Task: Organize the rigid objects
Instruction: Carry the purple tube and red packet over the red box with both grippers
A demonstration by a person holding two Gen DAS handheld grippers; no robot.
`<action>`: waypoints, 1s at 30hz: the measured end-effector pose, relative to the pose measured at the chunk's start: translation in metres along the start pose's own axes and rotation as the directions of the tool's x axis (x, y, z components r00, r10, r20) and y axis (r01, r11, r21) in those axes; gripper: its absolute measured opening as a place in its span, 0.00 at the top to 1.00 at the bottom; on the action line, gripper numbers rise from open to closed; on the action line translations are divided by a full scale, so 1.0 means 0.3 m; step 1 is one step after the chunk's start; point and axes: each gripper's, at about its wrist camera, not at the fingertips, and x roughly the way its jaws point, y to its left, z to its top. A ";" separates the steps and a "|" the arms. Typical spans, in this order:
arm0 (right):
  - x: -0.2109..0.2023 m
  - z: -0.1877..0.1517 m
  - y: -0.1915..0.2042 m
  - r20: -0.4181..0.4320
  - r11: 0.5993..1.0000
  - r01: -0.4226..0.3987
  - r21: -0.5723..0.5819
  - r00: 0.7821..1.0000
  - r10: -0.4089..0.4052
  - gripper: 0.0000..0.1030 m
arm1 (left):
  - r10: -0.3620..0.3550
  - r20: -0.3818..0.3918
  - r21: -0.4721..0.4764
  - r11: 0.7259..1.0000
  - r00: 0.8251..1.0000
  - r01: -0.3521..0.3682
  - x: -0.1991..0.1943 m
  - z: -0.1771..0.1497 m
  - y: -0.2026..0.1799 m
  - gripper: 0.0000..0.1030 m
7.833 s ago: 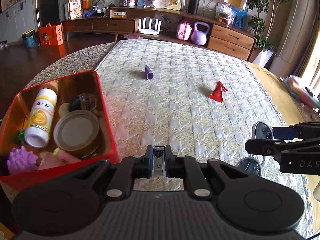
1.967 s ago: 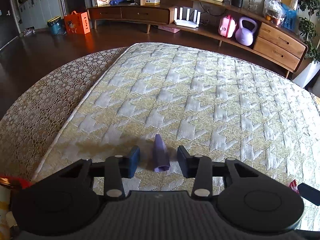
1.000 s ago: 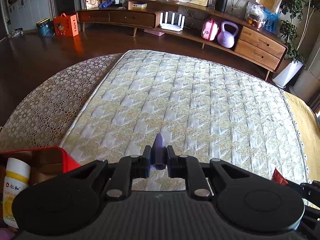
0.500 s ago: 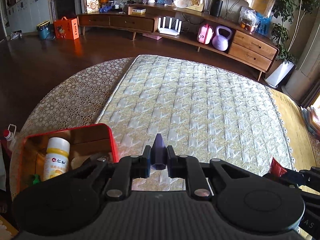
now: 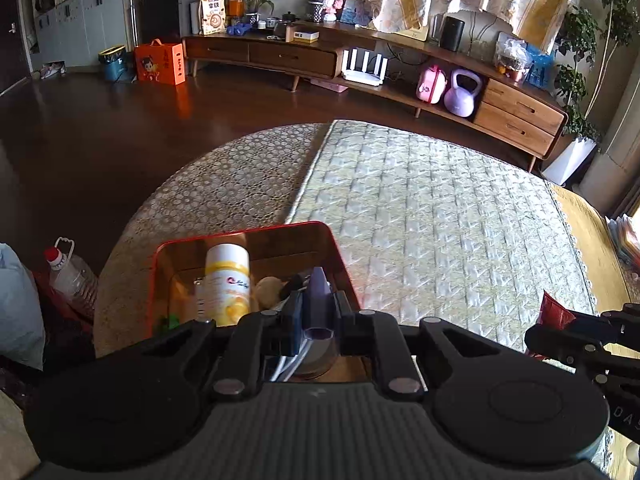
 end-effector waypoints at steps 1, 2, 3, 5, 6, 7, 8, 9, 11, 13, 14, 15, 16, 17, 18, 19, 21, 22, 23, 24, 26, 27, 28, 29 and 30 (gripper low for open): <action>0.006 0.001 0.027 -0.001 1.000 -0.007 -0.006 1.000 0.007 0.81 | 0.005 0.001 -0.005 1.000 1.000 -0.005 -0.009 -0.004 0.023 0.85; 0.014 0.004 0.047 -0.003 1.000 -0.013 -0.012 1.000 0.013 0.81 | 0.009 0.003 -0.010 1.000 1.000 -0.009 -0.017 -0.008 0.044 0.85; 0.020 0.005 0.072 -0.006 1.000 -0.019 -0.018 1.000 0.019 0.81 | 0.015 0.004 -0.014 1.000 1.000 -0.015 -0.024 -0.012 0.064 0.85; 0.039 0.010 0.109 -0.010 0.999 -0.029 -0.028 1.000 0.028 0.81 | 0.025 0.005 -0.022 0.999 1.000 -0.025 -0.033 -0.020 0.104 0.85; 0.050 0.012 0.127 -0.013 0.999 -0.034 -0.032 0.999 0.033 0.81 | 0.031 0.004 -0.027 0.999 1.000 -0.031 -0.038 -0.024 0.126 0.85; 0.062 0.014 0.143 -0.016 0.999 -0.039 -0.034 0.999 0.038 0.81 | 0.035 0.002 -0.031 0.999 0.999 -0.035 -0.039 -0.028 0.144 0.85; 0.075 0.017 0.158 -0.020 0.998 -0.042 -0.036 0.999 0.041 0.81 | 0.040 0.000 -0.036 0.999 0.999 -0.040 -0.037 -0.031 0.161 0.85; 0.088 0.017 0.171 -0.024 0.998 -0.046 -0.038 0.999 0.046 0.81 | 0.045 -0.005 -0.041 0.998 0.999 -0.045 -0.033 -0.036 0.179 0.85; 0.116 0.021 0.195 -0.033 0.998 -0.053 -0.040 0.998 0.051 0.81 | 0.051 -0.015 -0.049 0.997 0.999 -0.052 -0.024 -0.047 0.207 0.85; 0.144 0.019 0.216 -0.043 0.997 -0.056 -0.046 0.998 0.054 0.81 | 0.055 -0.027 -0.054 0.997 0.998 -0.056 -0.010 -0.062 0.232 0.85; 0.159 0.020 0.225 -0.049 0.997 -0.058 -0.047 0.997 0.056 0.81 | 0.056 -0.033 -0.054 0.997 0.998 -0.058 -0.003 -0.070 0.243 0.85; 0.171 0.015 0.238 -0.056 0.997 -0.059 -0.048 0.997 0.056 0.81 | 0.056 -0.037 -0.053 0.997 0.998 -0.058 0.006 -0.076 0.251 0.85; 0.185 0.013 0.247 -0.062 0.997 -0.057 -0.053 0.997 0.053 0.81 | 0.057 -0.040 -0.051 0.997 0.998 -0.059 0.014 -0.081 0.257 0.85; 0.200 0.012 0.253 -0.068 0.997 -0.054 -0.055 0.996 0.050 0.81 | 0.061 -0.041 -0.047 0.997 0.997 -0.063 0.023 -0.084 0.263 0.85; 0.215 0.010 0.260 -0.075 0.997 -0.050 -0.055 0.996 0.046 0.81 | 0.067 -0.038 -0.040 0.997 0.997 -0.069 0.033 -0.089 0.269 0.85; 0.231 0.007 0.264 -0.083 0.997 -0.048 -0.055 0.996 0.043 0.81 | 0.070 -0.037 -0.035 0.997 0.997 -0.071 0.043 -0.088 0.271 0.85; 0.260 0.002 0.271 -0.097 0.997 -0.047 -0.058 0.994 0.041 0.81 | 0.066 -0.036 -0.031 0.997 0.997 -0.067 0.067 -0.087 0.281 0.85; 0.276 -0.001 0.274 -0.106 0.997 -0.047 -0.057 0.994 0.041 0.81 | 0.067 -0.039 -0.031 0.997 0.997 -0.068 0.080 -0.084 0.289 0.85; 0.288 -0.004 0.276 -0.114 0.997 -0.048 -0.057 0.993 0.041 0.81 | 0.068 -0.043 -0.030 0.997 0.997 -0.069 0.094 -0.080 0.292 0.85; 0.304 -0.008 0.286 -0.122 0.997 -0.049 -0.059 0.992 0.041 0.81 | 0.069 -0.047 -0.031 0.997 0.997 -0.071 0.110 -0.076 0.297 0.85; 0.321 -0.014 0.294 -0.135 0.997 -0.051 -0.065 0.990 0.042 0.81 | 0.072 -0.052 -0.033 0.997 0.996 -0.073 0.138 -0.070 0.303 0.85; 0.332 -0.015 0.298 -0.141 0.996 -0.053 -0.067 0.989 0.043 0.81 | 0.071 -0.056 -0.027 0.997 0.996 -0.073 0.155 -0.066 0.307 0.85; 0.340 -0.017 0.302 -0.144 0.996 -0.055 -0.069 0.988 0.045 0.81 | 0.073 -0.059 -0.016 0.997 0.996 -0.075 0.171 -0.063 0.304 0.85; 0.345 -0.018 0.304 -0.147 0.996 -0.056 -0.071 0.988 0.045 0.81 | 0.081 -0.061 -0.007 0.997 0.995 -0.081 0.186 -0.061 0.301 0.85; 0.350 -0.019 0.308 -0.147 0.996 -0.057 -0.073 0.988 0.046 0.81 | 0.088 -0.065 0.002 0.996 0.994 -0.088 0.202 -0.059 0.297 0.85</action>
